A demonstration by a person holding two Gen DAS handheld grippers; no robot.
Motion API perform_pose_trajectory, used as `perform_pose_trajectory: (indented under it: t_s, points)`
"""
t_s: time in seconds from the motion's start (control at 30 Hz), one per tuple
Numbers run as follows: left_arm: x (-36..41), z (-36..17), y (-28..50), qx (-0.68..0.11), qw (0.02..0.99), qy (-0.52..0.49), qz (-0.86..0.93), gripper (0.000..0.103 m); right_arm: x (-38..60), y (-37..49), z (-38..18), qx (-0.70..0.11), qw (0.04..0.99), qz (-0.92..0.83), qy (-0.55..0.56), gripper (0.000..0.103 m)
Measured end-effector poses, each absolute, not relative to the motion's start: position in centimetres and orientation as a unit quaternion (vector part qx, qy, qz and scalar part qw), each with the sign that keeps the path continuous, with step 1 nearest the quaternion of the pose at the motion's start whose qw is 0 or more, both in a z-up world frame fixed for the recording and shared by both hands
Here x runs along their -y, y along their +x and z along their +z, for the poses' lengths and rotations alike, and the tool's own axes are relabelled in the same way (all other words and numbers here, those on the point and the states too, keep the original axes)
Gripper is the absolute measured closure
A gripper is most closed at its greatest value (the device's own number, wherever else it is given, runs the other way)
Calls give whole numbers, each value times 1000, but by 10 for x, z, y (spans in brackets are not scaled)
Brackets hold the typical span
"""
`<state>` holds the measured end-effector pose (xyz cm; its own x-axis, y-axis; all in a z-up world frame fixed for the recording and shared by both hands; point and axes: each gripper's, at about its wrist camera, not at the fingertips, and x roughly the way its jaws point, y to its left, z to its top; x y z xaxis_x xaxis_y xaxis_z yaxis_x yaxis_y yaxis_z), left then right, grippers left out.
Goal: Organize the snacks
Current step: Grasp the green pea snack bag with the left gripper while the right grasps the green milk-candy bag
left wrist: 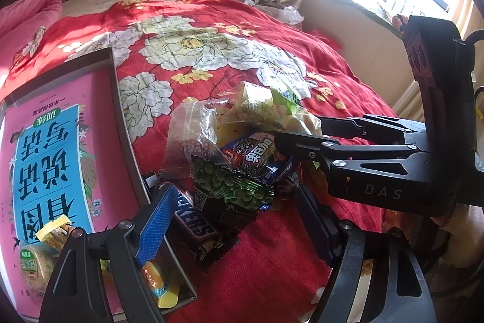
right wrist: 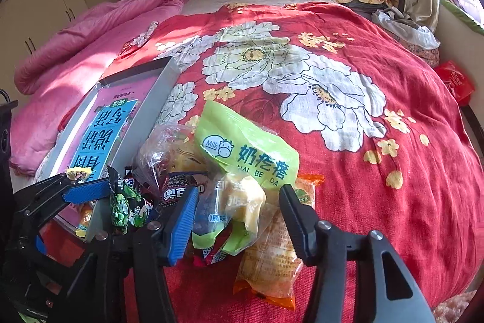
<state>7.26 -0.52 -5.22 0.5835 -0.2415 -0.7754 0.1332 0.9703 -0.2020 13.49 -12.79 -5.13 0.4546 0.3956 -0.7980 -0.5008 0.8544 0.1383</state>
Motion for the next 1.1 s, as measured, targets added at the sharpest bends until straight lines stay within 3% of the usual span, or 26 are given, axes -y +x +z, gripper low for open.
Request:
perform_pose_trajectory:
  t_s: [0.33, 0.5, 0.63, 1.1]
  points:
    - [-5, -53, 73, -433, 893, -76, -99, 36, 142, 137, -45, -444, 854, 268, -38, 68]
    - [-8, -53, 74, -431, 893, -81, -100, 41, 146, 135, -40, -435, 857, 275, -25, 69]
    - [-7, -57, 74, -440, 886, -89, -115, 55, 144, 133, -37, -433, 855, 285, -23, 69]
    - [-14, -41, 65, -411, 900, -96, -111, 62, 150, 131, -31, -423, 856, 297, 3, 69]
